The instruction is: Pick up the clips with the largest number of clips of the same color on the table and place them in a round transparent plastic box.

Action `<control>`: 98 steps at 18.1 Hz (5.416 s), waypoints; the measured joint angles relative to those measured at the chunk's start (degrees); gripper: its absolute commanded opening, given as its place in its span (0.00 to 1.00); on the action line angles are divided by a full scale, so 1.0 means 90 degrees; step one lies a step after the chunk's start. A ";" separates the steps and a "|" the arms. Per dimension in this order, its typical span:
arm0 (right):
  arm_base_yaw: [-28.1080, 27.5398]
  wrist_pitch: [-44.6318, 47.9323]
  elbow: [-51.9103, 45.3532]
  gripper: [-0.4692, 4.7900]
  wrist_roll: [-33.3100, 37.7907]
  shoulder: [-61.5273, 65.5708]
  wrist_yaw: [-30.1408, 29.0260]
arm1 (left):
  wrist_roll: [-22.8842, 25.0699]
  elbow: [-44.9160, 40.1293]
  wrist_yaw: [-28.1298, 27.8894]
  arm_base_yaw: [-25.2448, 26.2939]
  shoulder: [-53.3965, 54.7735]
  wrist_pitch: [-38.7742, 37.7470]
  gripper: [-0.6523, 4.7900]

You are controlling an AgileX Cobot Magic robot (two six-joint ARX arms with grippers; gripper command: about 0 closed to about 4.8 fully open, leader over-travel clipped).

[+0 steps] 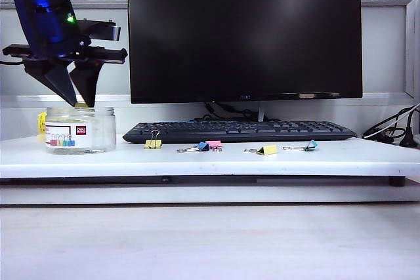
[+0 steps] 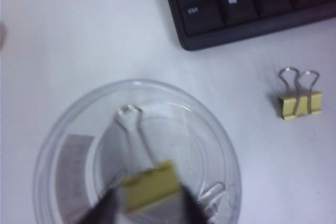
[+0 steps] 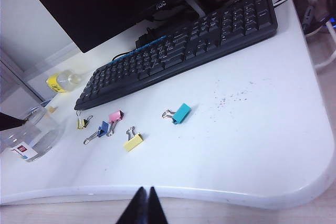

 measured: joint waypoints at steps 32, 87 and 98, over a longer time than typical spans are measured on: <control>0.0000 0.0000 0.0000 0.09 0.0000 0.0000 0.0000 | -0.2514 0.0002 0.0216 -0.3470 0.1122 0.2409 0.46; 0.0005 0.0002 0.0000 0.09 0.0000 0.0000 0.0000 | -0.4073 0.0430 -0.1957 -0.3910 0.2608 0.2761 0.44; 0.0005 0.0000 0.0000 0.09 0.0000 0.0000 0.0000 | -0.3203 0.0401 -0.2222 -0.3604 0.2407 0.2144 0.44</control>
